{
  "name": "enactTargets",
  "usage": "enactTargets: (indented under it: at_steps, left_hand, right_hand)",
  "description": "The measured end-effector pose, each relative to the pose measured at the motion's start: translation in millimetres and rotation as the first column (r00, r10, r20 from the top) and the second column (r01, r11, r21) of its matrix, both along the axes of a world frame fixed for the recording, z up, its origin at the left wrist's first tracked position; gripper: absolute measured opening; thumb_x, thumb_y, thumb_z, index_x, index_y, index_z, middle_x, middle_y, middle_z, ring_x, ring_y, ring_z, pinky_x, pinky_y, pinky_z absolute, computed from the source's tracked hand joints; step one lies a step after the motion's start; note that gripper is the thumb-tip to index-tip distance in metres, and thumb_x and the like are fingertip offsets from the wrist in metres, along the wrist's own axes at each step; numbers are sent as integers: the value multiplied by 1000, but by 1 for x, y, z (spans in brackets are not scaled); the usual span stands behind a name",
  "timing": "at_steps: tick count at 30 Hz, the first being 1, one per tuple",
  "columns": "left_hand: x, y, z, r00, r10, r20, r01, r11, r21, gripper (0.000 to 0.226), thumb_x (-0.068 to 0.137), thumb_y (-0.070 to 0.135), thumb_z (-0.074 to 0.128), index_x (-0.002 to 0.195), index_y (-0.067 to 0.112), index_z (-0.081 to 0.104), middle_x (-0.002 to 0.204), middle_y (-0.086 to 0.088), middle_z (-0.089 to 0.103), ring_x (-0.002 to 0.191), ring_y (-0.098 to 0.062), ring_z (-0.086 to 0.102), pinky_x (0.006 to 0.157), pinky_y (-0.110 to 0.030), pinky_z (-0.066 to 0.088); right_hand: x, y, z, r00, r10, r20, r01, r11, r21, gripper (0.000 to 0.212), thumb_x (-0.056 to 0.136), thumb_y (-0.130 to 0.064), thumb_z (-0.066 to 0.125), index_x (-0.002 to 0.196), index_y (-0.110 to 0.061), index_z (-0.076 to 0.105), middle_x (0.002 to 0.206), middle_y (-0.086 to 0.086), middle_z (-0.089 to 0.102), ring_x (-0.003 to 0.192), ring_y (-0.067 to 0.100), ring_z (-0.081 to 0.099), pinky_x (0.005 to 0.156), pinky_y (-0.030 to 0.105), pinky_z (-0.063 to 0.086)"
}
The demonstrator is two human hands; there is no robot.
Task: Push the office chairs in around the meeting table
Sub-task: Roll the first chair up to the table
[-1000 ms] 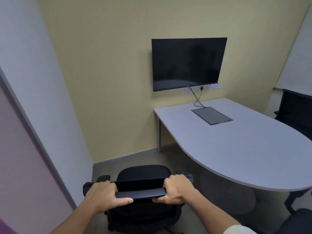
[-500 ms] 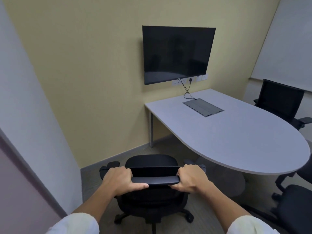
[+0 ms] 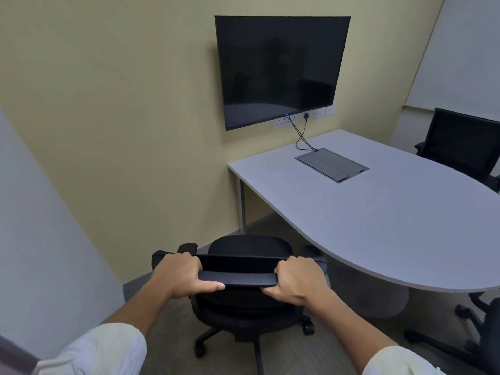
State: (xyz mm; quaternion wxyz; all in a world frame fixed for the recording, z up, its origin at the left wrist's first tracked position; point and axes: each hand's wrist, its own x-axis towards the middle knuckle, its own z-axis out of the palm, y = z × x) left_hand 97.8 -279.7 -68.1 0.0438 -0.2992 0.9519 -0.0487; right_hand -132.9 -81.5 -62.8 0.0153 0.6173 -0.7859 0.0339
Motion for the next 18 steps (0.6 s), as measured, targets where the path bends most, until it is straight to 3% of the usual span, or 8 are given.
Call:
enactTargets:
  at_steps: [3, 8, 12, 18]
  left_hand:
    - [-12, -39, 0, 999, -26, 26, 26, 1000, -13, 96, 49, 108, 12, 53, 17, 40, 45, 4, 39, 42, -12, 38, 48, -35, 26]
    - [-35, -102, -1, 994, -70, 81, 73, 997, -36, 92, 55, 105, 24, 56, 16, 43, 47, 4, 41, 45, -13, 40, 49, -36, 27]
    - [-54, -157, -2, 986, -137, 93, 142, 988, -53, 92, 55, 105, 22, 57, 16, 45, 48, 2, 43, 46, -14, 40, 48, -35, 23]
    - [-83, -259, -1, 953, -263, 153, 274, 960, -55, 81, 57, 99, 33, 57, 19, 44, 50, 2, 46, 51, -18, 48, 48, -36, 22]
  right_hand:
    - [-4, -28, -1, 999, -23, 33, 24, 999, -22, 58, 71, -78, 40, 62, -23, 58, 56, -5, 53, 53, 21, 51, 54, 33, 44]
    - [-11, -71, -3, 996, -60, 64, 64, 996, -60, 59, 72, -75, 39, 64, -20, 59, 59, -3, 51, 56, 23, 50, 55, 32, 36]
    - [-15, -110, -3, 990, -116, 79, 120, 991, -51, 58, 75, -72, 42, 72, -19, 66, 69, 1, 64, 66, 26, 63, 57, 33, 36]
    - [-4, -181, 0, 962, -221, 161, 228, 973, -30, 50, 80, -68, 49, 71, -19, 54, 74, 5, 64, 73, 30, 64, 61, 36, 39]
